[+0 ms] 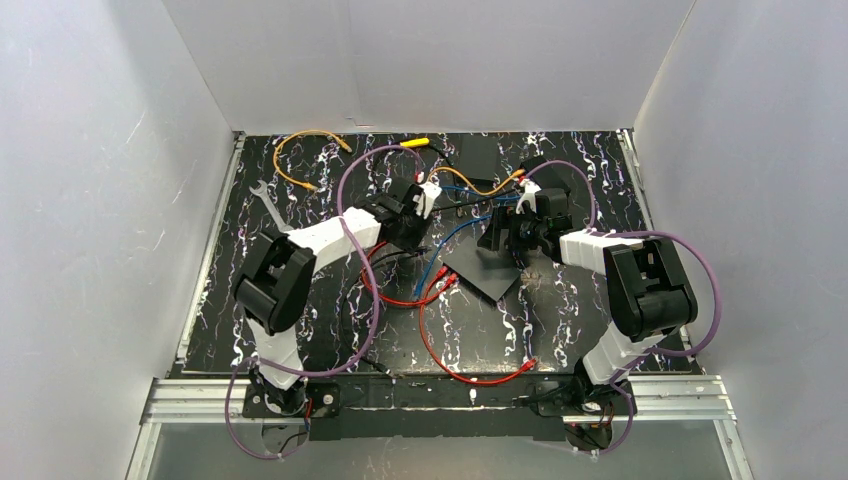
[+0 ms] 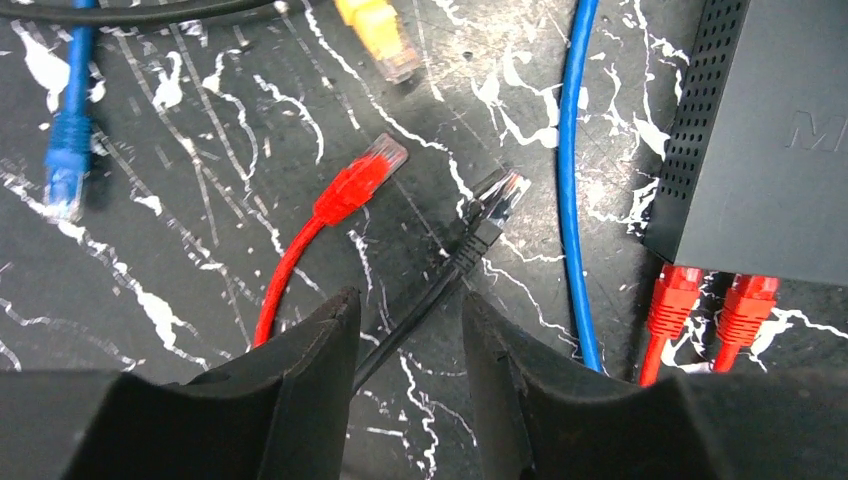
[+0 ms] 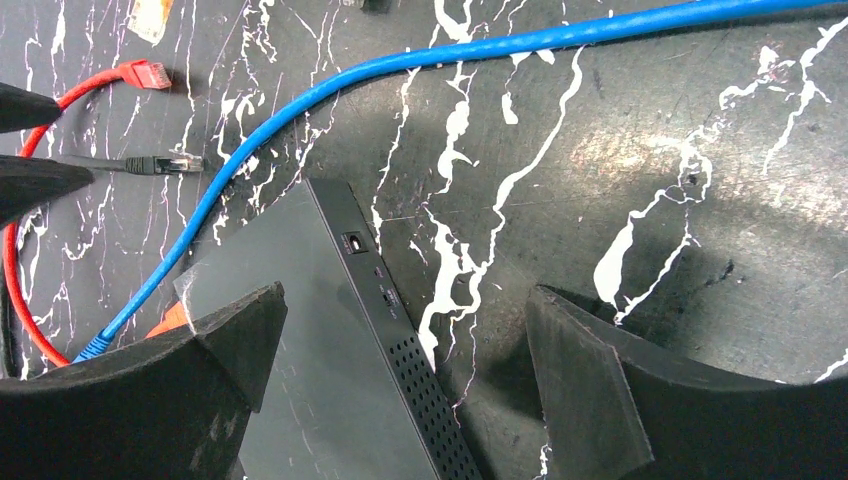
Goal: Insert the plug into the switch port
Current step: Pick up the connector from the center of the board.
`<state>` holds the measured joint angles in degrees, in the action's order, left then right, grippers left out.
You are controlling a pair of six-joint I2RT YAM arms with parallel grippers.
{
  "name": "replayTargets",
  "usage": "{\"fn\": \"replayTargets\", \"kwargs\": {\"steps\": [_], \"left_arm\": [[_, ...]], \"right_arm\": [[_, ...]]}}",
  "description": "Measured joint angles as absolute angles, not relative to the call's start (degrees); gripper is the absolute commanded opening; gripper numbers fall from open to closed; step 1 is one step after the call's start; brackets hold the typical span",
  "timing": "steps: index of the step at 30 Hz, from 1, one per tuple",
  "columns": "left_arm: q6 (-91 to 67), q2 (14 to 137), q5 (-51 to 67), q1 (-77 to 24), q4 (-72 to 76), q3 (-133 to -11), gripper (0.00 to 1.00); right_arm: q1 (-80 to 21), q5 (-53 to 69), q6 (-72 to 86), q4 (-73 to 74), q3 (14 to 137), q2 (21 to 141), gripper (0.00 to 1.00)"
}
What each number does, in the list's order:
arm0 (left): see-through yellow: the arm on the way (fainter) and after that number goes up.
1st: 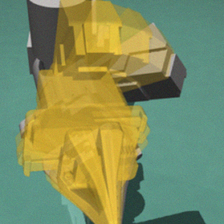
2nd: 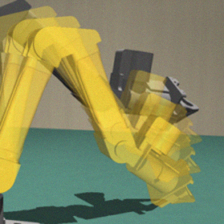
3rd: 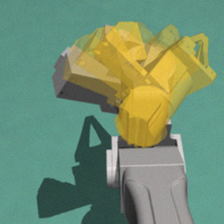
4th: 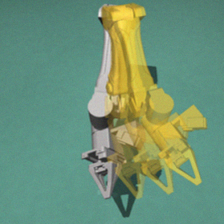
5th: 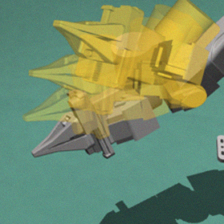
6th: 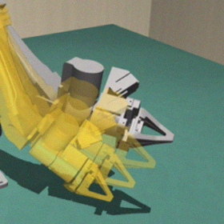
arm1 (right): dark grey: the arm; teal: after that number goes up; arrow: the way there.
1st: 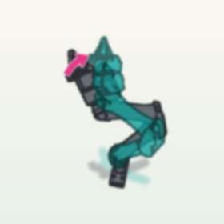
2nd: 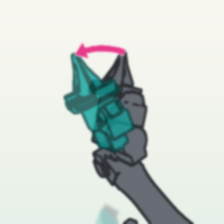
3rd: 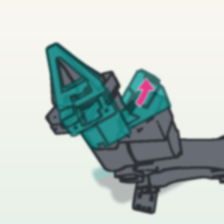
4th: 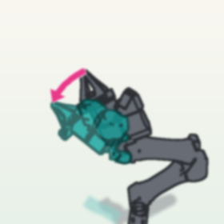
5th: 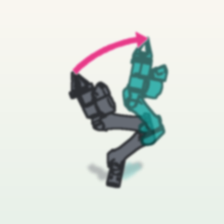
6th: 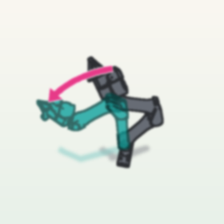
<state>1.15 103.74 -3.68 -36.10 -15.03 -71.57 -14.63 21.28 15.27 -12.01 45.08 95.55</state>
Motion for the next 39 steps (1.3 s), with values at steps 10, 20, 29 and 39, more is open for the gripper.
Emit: {"fn": "replayTargets", "kwargs": {"steps": [10, 20, 29, 39], "left_arm": [[6.5, 111.1, 0.6, -36.1, -16.8, -74.4, 0.32], [8.6, 110.8, -2.6, -36.1, -18.6, -74.3, 0.0], [9.4, 100.6, -16.6, -32.8, -19.7, -72.1, 0.0], [11.8, 83.6, -33.1, -31.2, -8.0, -69.0, 0.0]], "right_arm": [[-14.6, 21.1, 16.1, -12.2, 45.1, 95.6, 0.97], [-14.6, 21.2, 16.4, -12.4, 45.0, 95.7, 0.97], [-14.6, 21.6, 16.4, -12.6, 44.9, 95.7, 0.97], [-14.6, 21.6, 16.5, -13.5, 44.5, 95.7, 0.97]]}}
